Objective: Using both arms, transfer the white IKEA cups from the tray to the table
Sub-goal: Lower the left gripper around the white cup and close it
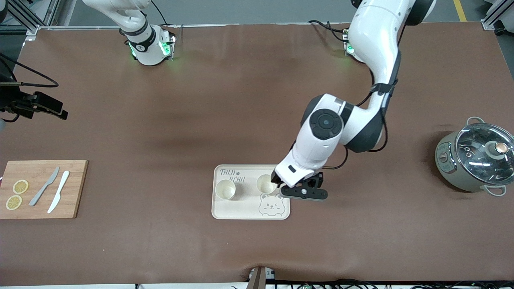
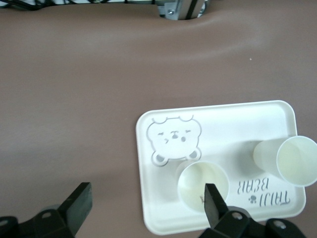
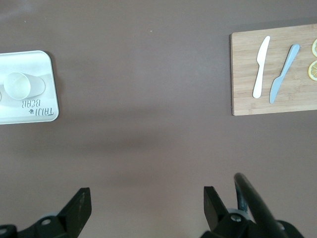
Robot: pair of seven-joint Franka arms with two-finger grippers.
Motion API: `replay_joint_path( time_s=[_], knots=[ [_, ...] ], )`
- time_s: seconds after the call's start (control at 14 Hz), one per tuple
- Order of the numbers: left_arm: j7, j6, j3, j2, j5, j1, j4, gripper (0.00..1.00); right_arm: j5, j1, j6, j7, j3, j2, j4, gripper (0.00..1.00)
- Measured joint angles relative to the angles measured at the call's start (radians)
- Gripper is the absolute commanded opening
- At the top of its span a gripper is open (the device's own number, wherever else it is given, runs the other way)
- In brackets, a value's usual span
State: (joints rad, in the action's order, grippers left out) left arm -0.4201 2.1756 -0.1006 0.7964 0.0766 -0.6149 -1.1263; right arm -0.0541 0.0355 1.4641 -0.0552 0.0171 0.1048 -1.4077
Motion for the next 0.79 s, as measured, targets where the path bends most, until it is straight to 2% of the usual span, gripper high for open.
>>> replay_joint_path(
  time_s=[0.79],
  knots=[
    [-0.049,0.096,0.000,0.162,0.000,-0.040,0.003,1.00,0.002,0.001,-0.054,0.000,-0.004,0.001,-0.003,1.00]
  ],
)
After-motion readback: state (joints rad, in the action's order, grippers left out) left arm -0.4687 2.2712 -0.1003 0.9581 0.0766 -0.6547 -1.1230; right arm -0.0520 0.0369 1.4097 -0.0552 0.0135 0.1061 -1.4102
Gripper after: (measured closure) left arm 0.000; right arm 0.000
